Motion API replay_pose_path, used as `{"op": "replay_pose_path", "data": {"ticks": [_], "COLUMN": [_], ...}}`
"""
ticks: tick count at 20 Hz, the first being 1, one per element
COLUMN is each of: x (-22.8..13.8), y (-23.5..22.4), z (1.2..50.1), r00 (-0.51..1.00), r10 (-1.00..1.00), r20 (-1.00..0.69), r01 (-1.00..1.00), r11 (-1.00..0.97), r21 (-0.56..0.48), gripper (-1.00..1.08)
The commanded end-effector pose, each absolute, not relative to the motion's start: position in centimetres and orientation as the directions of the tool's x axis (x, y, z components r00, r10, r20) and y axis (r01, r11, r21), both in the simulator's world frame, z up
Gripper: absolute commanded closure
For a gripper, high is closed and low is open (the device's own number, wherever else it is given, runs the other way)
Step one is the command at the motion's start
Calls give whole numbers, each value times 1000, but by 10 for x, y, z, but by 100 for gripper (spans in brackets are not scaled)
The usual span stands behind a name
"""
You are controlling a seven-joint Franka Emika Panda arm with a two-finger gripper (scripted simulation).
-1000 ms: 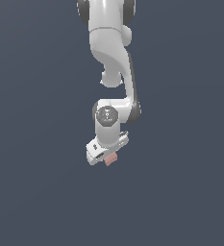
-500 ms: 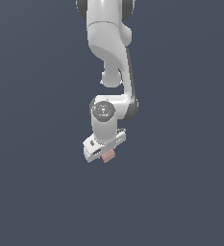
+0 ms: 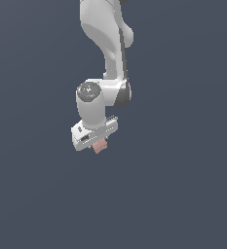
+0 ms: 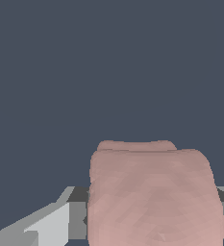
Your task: Pick up the object and move it to a goal position.
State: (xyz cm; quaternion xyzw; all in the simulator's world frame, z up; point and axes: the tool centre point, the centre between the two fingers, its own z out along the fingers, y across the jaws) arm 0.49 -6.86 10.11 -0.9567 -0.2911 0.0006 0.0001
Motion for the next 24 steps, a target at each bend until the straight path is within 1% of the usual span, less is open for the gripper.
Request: {"op": "replay_pose_path", "data": {"ticks": [1,7,13,18,24], "x": [-8,-36,-57,-66,-67], "y": [-86,-124,-153,-168,-172], "z": [120,162,195,211,215], "r00": [831,831,831,831,831], "r10": [556,556,556,556,557], "r20": [0,0,1,1,0], "r01": [556,556,556,556,557], "r11": [-831,-831,-831,-831,-831], "r21": [0,0,0,0,0], "gripper": [108,108,108,108,108]}}
